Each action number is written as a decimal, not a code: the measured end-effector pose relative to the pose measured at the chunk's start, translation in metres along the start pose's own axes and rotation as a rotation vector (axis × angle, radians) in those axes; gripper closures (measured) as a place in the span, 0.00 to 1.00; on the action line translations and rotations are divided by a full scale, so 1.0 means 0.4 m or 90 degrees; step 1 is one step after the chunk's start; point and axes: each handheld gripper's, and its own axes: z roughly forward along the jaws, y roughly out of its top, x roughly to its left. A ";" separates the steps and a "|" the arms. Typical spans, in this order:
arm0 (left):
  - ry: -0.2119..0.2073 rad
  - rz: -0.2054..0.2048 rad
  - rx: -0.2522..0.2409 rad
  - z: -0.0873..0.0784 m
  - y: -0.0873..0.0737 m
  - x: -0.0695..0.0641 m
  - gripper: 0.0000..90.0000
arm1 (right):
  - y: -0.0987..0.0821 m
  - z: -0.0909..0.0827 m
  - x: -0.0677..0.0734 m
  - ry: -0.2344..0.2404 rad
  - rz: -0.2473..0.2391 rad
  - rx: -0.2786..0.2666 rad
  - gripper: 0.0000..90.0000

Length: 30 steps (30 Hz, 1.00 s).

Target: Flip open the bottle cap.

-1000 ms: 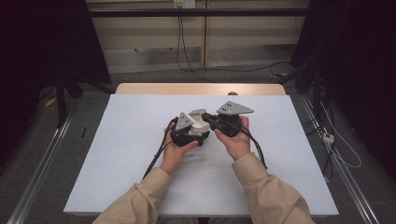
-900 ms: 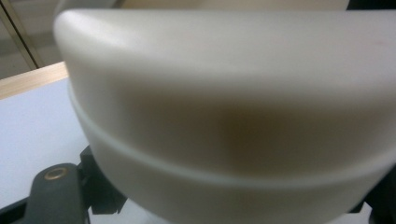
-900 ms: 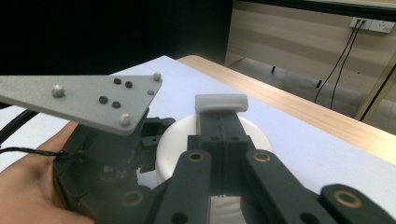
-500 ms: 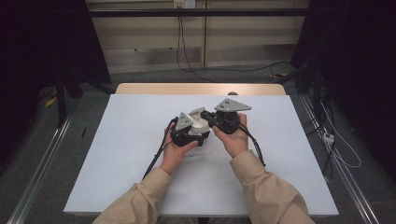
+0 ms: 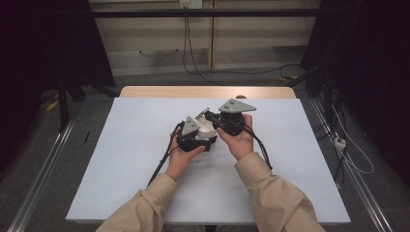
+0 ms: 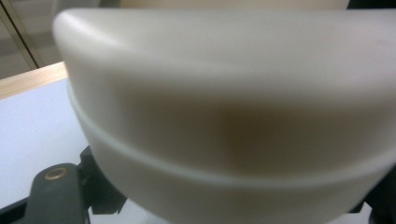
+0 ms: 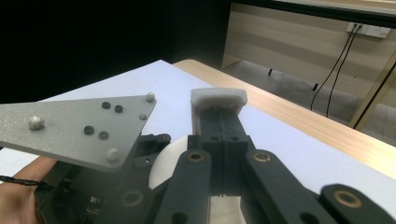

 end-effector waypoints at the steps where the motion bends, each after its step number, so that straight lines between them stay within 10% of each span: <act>1: 0.000 0.000 0.000 0.000 0.000 0.000 0.21 | 0.000 0.001 -0.001 0.000 0.002 0.000 1.00; 30: 0.002 0.004 0.000 0.000 0.000 0.001 0.21 | 0.023 0.025 -0.005 0.000 0.002 -0.003 1.00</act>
